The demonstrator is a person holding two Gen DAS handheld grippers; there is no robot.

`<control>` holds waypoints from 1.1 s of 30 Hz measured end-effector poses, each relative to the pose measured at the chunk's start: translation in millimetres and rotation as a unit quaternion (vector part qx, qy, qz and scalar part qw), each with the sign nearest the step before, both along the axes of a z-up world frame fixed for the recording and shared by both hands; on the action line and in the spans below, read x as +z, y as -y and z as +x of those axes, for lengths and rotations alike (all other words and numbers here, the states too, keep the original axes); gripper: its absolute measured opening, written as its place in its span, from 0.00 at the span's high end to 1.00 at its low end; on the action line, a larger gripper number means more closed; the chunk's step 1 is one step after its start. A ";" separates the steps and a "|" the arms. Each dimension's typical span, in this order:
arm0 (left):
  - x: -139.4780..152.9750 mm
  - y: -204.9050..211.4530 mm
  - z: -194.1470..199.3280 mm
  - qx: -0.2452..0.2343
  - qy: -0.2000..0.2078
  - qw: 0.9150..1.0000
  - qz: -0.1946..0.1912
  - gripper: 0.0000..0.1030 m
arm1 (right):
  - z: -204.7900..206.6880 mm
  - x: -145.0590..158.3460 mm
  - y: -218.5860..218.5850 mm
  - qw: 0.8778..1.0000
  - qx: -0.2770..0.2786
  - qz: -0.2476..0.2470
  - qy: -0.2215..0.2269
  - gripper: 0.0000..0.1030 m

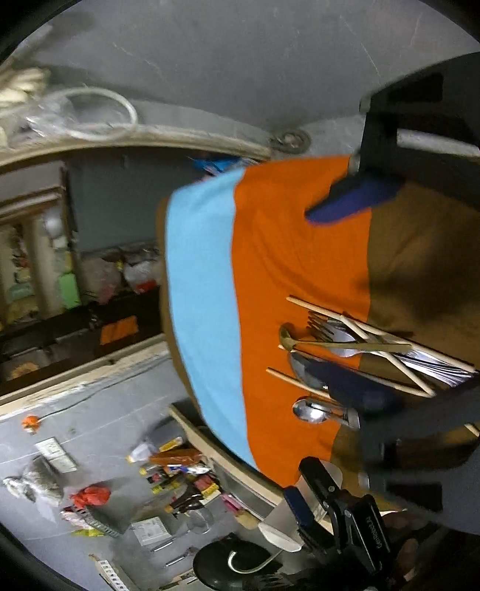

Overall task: Organize utensils
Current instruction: 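Move both tools down toward the pile of utensils, then grasp a metal spoon with the left tool while the right tool grasps a wooden chopstick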

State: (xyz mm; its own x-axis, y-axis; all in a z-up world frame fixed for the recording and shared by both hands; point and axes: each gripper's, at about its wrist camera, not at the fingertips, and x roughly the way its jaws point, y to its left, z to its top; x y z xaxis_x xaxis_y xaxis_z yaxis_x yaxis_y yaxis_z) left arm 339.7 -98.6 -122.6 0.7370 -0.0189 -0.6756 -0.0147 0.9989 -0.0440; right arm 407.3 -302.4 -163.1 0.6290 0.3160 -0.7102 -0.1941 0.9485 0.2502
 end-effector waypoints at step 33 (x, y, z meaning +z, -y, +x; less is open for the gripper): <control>-63.1 -19.0 75.9 -0.049 -0.156 0.983 -0.089 0.86 | 67.9 -67.0 -41.1 0.986 0.057 -0.005 -0.158 0.79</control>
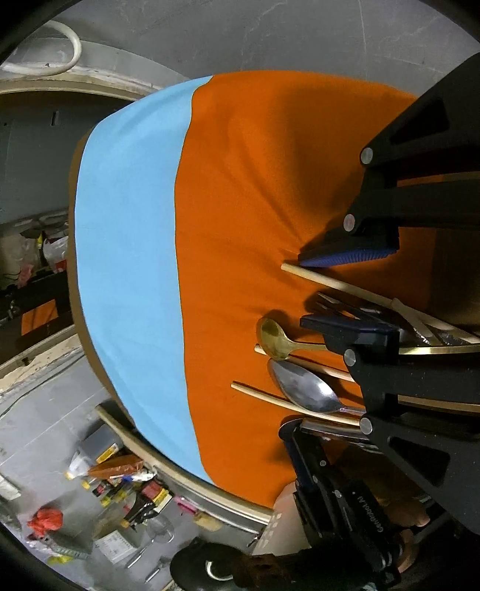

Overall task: Organize utensils
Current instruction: 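Grasp a metal spoon with the left tool while the right tool grasps a wooden chopstick, then lift and carry the spoon and chopstick over the white caddy with both tools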

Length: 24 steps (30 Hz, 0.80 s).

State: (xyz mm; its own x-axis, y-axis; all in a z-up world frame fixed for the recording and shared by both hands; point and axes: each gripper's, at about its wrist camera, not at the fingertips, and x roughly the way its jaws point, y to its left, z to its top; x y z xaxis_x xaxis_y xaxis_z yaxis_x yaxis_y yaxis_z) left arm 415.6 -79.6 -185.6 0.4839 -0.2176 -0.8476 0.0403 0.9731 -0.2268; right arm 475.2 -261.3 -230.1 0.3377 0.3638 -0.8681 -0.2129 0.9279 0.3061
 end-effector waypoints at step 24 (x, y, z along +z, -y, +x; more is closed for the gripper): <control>91.9 -16.7 -95.7 0.059 0.147 0.987 0.021 0.98 | -114.9 106.5 30.0 0.974 -0.123 0.100 0.162 0.96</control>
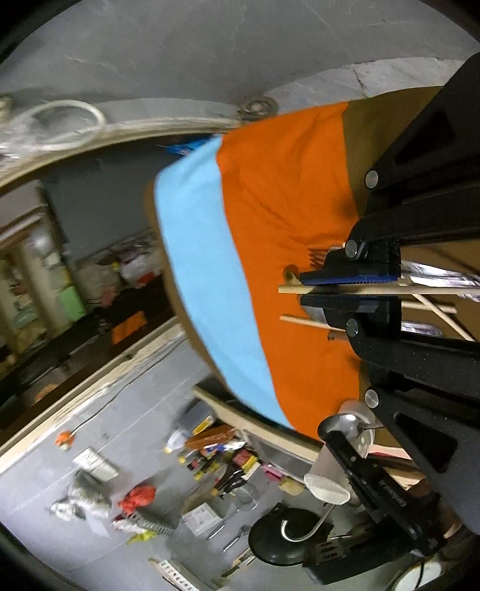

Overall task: Organize utensils
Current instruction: 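Lift and carry the spoon and chopstick over the white caddy with both tools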

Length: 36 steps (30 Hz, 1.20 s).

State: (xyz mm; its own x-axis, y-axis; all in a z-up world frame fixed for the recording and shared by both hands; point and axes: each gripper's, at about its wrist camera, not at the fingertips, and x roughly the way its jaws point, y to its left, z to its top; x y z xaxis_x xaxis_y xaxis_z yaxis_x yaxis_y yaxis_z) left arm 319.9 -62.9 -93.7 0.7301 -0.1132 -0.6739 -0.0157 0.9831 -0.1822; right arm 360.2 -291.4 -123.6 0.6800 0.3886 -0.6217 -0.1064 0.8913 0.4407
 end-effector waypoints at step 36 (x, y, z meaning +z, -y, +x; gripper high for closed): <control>55.8 -229.2 -35.1 0.151 0.223 0.957 0.111 0.98 | -13.8 113.0 -280.1 0.953 -0.037 -0.078 0.289 0.96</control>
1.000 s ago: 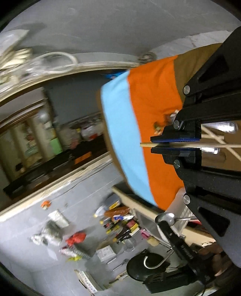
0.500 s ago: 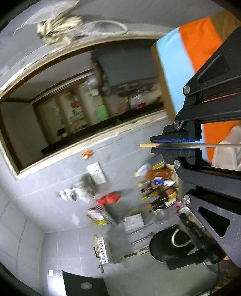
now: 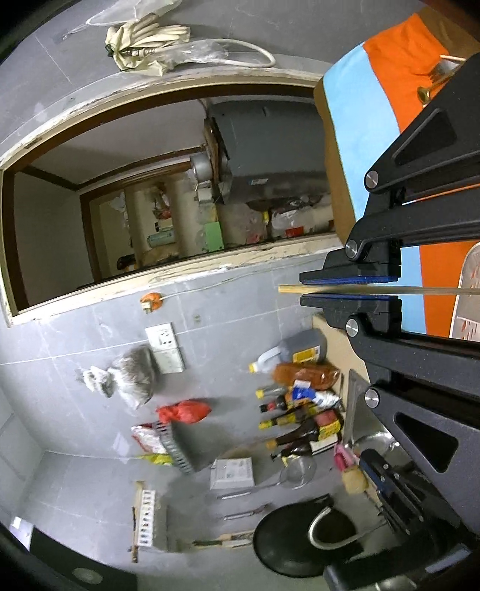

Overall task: Organize utensils
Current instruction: 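Lift and carry the spoon and chopstick over the white caddy with both tools, then open both tools to drop the spoon and chopstick into the caddy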

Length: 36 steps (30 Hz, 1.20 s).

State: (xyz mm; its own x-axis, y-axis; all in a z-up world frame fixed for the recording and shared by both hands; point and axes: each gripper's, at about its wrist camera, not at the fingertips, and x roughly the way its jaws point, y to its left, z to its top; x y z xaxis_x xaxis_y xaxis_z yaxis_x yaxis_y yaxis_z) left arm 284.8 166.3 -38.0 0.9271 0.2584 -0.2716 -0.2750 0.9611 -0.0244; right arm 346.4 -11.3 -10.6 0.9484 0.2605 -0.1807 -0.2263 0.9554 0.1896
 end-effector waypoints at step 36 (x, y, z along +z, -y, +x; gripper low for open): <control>43.3 62.8 -27.0 -0.165 -0.035 0.979 -0.111 0.25 | -74.5 47.1 119.2 0.998 -0.061 -0.017 -0.005 0.02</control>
